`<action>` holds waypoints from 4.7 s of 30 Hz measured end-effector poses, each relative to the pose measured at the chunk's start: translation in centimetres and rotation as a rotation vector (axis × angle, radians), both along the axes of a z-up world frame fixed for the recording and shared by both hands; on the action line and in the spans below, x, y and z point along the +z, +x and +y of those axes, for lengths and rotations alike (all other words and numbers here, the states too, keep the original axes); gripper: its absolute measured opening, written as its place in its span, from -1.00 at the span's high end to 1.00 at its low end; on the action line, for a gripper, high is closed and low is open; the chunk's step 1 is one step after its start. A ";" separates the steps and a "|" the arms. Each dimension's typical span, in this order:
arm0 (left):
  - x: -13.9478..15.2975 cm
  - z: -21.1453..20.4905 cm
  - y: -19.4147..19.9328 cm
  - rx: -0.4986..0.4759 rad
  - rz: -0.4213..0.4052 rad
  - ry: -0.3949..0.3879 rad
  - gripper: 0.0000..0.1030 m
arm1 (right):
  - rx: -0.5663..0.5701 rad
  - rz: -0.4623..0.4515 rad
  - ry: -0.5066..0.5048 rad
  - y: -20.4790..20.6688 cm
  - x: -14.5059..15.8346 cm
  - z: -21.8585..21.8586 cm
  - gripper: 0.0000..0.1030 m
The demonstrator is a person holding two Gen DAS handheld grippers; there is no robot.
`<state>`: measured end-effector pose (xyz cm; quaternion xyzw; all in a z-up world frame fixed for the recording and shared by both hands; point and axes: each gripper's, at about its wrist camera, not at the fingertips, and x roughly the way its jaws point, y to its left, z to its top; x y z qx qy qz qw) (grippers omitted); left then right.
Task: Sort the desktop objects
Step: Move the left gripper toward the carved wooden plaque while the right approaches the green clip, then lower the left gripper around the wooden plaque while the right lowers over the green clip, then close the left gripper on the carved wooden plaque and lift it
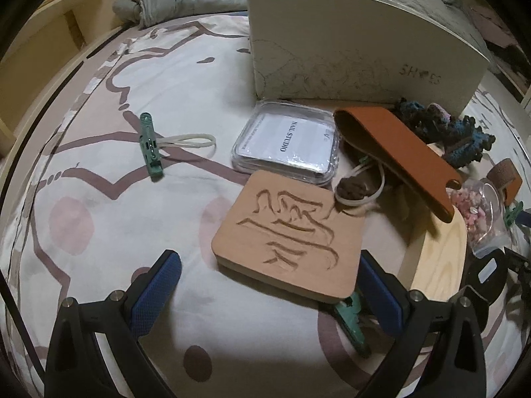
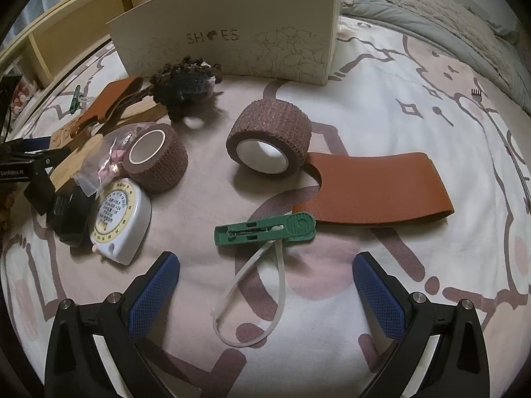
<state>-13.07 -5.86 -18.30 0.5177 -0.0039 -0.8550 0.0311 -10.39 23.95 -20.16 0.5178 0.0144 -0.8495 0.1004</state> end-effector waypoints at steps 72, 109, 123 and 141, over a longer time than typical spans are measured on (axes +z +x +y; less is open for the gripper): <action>0.6 -4.0 1.4 -0.002 -0.026 0.042 -0.54 | 0.040 -0.032 -0.134 -0.8 2.8 -0.1 -0.30; 0.0 -4.5 1.5 -0.028 -0.030 -0.004 -0.54 | 0.155 0.006 0.051 -0.2 1.9 -1.9 -0.07; 0.7 -4.6 1.3 -0.019 -0.019 0.001 -0.53 | 0.118 0.031 0.029 -0.8 3.2 -1.3 -0.07; 3.5 -3.5 0.5 -0.019 0.045 0.015 -0.52 | 0.091 0.097 -0.022 -2.0 6.4 -1.4 -0.07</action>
